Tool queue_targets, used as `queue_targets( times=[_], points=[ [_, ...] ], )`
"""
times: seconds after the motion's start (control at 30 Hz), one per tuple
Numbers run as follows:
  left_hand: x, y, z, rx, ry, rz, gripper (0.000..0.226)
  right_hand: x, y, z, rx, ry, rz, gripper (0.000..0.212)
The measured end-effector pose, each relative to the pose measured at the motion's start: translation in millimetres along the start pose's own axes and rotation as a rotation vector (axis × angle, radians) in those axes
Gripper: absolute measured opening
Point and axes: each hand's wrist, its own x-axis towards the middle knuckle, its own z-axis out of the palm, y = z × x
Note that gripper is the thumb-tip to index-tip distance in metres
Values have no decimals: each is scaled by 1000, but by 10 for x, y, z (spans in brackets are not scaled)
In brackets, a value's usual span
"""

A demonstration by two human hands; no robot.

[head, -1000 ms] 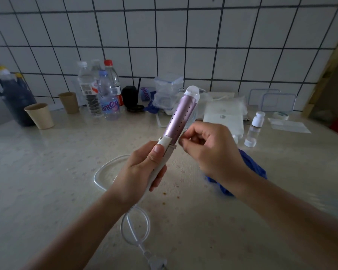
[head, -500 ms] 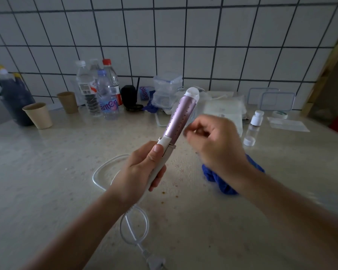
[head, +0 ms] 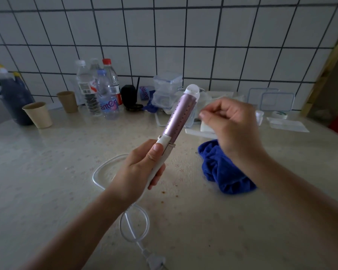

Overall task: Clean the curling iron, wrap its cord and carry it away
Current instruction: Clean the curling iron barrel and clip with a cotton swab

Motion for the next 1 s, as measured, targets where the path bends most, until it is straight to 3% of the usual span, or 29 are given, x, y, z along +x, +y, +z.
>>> queue_targets(
  times=[0.1, 0.3, 0.53, 0.77, 1.0],
  points=[
    [1, -14, -3, 4, 0, -4, 48, 88, -14, -76, 46, 90, 18, 20],
    [2, -22, -14, -11, -3, 11, 58, -163, 73, 174, 82, -117, 77, 13],
    [-16, -17, 19, 29, 1, -2, 55, 56, -8, -67, 92, 71, 0, 21],
    [-6, -5, -5, -30, 26, -16, 48, -360, 145, 332, 23, -196, 69, 13],
    [-34, 30, 24, 51, -6, -4, 56, -89, 93, 85, 4, -10, 21, 18]
  ],
)
